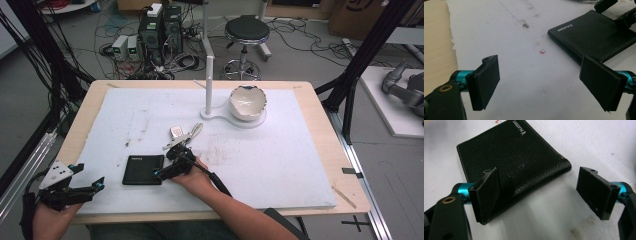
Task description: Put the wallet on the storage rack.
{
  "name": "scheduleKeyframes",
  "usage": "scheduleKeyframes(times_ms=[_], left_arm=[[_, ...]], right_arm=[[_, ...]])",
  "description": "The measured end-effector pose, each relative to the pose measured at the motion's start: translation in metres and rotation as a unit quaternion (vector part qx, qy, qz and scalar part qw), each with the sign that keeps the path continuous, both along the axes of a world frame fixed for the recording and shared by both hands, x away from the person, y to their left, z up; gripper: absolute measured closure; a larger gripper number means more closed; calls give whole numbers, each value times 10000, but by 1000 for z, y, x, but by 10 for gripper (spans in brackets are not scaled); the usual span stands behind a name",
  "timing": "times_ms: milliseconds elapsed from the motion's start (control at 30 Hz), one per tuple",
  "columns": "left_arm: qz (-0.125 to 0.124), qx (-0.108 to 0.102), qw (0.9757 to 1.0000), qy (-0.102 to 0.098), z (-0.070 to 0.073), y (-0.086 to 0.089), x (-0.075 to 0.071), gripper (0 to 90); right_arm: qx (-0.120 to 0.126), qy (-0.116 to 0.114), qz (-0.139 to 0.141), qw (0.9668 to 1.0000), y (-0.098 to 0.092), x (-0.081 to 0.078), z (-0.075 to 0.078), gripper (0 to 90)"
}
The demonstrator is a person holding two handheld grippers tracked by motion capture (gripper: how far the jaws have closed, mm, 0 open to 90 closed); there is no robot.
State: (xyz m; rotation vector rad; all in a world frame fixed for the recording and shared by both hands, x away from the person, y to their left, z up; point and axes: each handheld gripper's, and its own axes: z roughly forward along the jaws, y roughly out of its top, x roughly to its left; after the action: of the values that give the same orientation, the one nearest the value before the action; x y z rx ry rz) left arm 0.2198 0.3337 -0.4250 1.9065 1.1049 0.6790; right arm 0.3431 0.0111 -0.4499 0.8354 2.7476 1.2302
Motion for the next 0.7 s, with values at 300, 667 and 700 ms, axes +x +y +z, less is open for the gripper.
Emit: scheduleKeyframes(times_ms=[300, 667, 700], left_arm=[[10, 21, 10000, -7, 0, 1, 0, 165], [-16, 41, 10000, -27, 1, 0, 0, 166], [-16, 40, 10000, -32, 1, 0, -1, 166]], right_arm=[[-28, -37, 117, 9999, 5, -8, 0, 201], [5, -50, 213, 9998, 6, -12, 0, 376], [55, -24, 248, 9997, 6, -12, 0, 414]])
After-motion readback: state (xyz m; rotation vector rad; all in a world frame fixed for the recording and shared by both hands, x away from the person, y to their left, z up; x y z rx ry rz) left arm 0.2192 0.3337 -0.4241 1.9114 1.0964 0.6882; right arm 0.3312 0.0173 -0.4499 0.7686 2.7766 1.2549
